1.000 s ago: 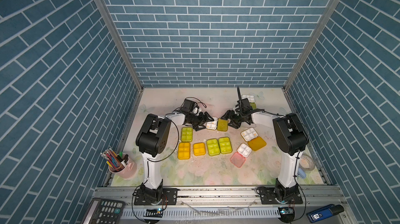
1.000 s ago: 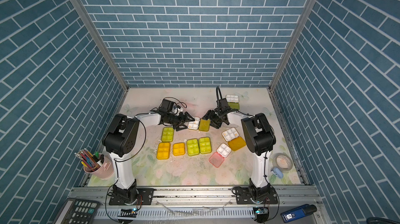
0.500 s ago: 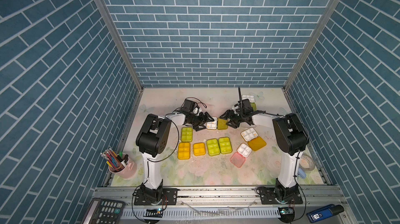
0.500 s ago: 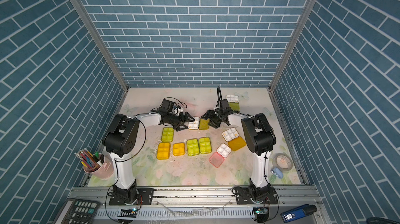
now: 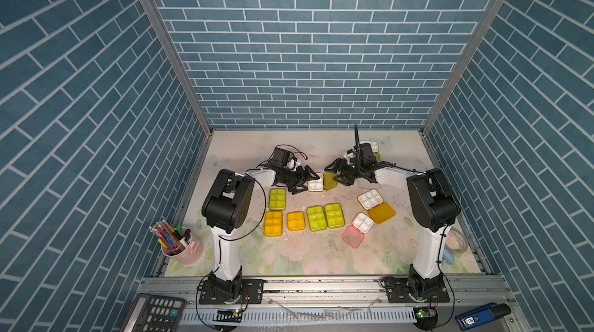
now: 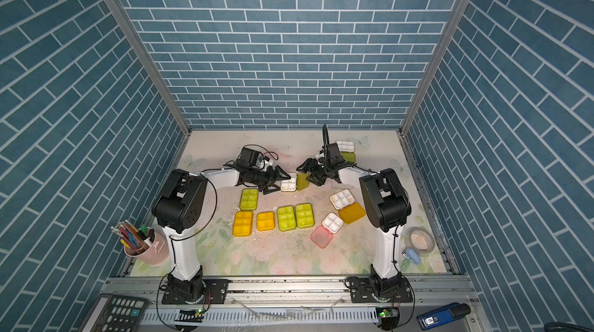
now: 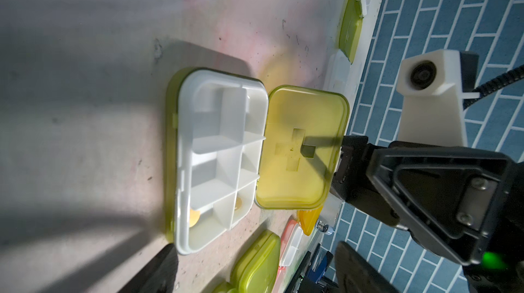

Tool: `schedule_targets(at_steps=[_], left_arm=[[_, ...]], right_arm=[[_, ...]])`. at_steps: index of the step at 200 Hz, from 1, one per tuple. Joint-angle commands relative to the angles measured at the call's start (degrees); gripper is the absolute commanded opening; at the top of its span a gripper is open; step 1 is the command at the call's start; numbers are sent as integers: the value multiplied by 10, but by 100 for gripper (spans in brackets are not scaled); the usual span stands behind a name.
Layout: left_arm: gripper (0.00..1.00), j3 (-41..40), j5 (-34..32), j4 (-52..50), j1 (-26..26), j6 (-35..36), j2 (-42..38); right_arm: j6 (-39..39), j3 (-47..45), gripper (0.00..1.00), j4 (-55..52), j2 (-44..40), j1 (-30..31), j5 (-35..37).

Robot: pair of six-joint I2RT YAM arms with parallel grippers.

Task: Close pillboxes
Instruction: Close the lid on the pillbox.

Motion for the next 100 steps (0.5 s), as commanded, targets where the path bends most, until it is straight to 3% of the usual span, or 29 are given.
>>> schedule_targets(at_steps=[1,100], left_arm=[[88,-9,5,15,16,-2,-36],[89,-32,5,31,86,-27,-83]], right_arm=[[13,20,71,-4,-17,8,-5],[-21,92,70,-76,21,50,9]])
